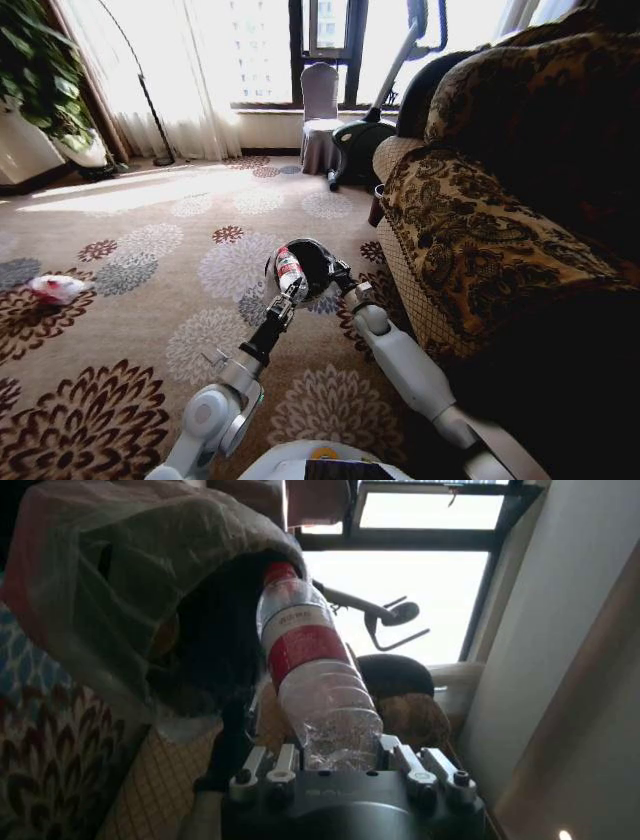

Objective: Pick up the trash from the ground and place it into the trash bin.

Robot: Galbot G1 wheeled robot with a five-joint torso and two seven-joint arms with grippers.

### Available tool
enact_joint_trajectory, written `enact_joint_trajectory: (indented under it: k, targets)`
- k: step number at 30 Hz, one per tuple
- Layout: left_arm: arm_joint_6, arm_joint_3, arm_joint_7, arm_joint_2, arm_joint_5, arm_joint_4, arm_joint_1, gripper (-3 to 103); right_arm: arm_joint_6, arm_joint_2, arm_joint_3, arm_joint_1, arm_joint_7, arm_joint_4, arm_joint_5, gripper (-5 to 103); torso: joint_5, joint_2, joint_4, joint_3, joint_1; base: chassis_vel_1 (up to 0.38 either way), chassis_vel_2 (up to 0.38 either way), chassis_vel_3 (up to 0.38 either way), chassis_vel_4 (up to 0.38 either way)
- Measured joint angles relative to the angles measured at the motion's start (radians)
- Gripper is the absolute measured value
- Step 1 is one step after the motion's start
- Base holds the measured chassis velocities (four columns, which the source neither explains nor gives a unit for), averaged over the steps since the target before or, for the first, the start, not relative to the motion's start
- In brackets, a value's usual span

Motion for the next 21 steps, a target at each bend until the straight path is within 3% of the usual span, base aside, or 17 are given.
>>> enact_joint_trajectory:
  k: [2, 4, 7, 13, 15, 17, 19, 21]
  targets:
    - [0.0, 0.0, -0.009, -0.003, -0.008, 0.022, -0.017, 41, -0.001, 0.0, 0.0, -0.002, 0.0, 0.008, 0.0, 0, 0.0, 0.0, 0.0, 0.0, 0.0, 0.0, 0.0, 0.0, 0.0]
    - [0.005, -0.012, -0.057, -0.019, -0.051, 0.077, -0.07, 41, -0.009, -0.003, -0.002, -0.009, 0.0, 0.032, 0.0, 0, -0.0001, 0.0, 0.0, 0.0, 0.0, 0.0, 0.0, 0.0, 0.0]
    - [0.006, -0.022, -0.063, -0.026, -0.076, 0.117, -0.103, 38, -0.015, -0.01, -0.009, -0.013, 0.0, 0.047, 0.001, 0, -0.0001, 0.0, 0.0, 0.0, 0.0, 0.0, 0.0, 0.0, 0.0]
    - [0.06, -0.024, -0.053, -0.035, -0.096, 0.156, -0.148, 64, -0.022, -0.036, -0.016, -0.035, 0.0, 0.07, 0.004, 0, 0.0, 0.0, -0.0004, 0.0, 0.0, 0.0, 0.0, 0.0, 0.0]
    - [0.06, -0.024, -0.049, -0.039, -0.096, 0.159, -0.149, 64, -0.023, -0.037, -0.016, -0.039, 0.0, 0.073, 0.004, 0, 0.0, 0.0, -0.0003, 0.0, 0.0, 0.0, 0.0, 0.0, 0.0]
    - [0.048, -0.024, -0.04, -0.053, -0.095, 0.167, -0.15, 81, -0.026, -0.042, -0.015, -0.056, 0.0, 0.086, 0.005, 0, 0.0001, 0.0, 0.0002, 0.0, 0.0, 0.0, 0.0, 0.0, 0.0]
    - [0.042, -0.025, -0.04, -0.057, -0.095, 0.171, -0.15, 81, -0.027, -0.043, -0.014, -0.063, 0.0, 0.089, 0.004, 0, 0.0001, 0.0, 0.0001, 0.0, 0.0, 0.0, 0.0, 0.0, 0.0]
    - [0.031, -0.026, -0.038, -0.065, -0.091, 0.18, -0.151, 92, -0.028, -0.045, -0.009, -0.082, 0.0, 0.098, 0.002, 0, 0.0, 0.0, 0.0, 0.0, 0.0, 0.0, 0.0, 0.0, 0.0]
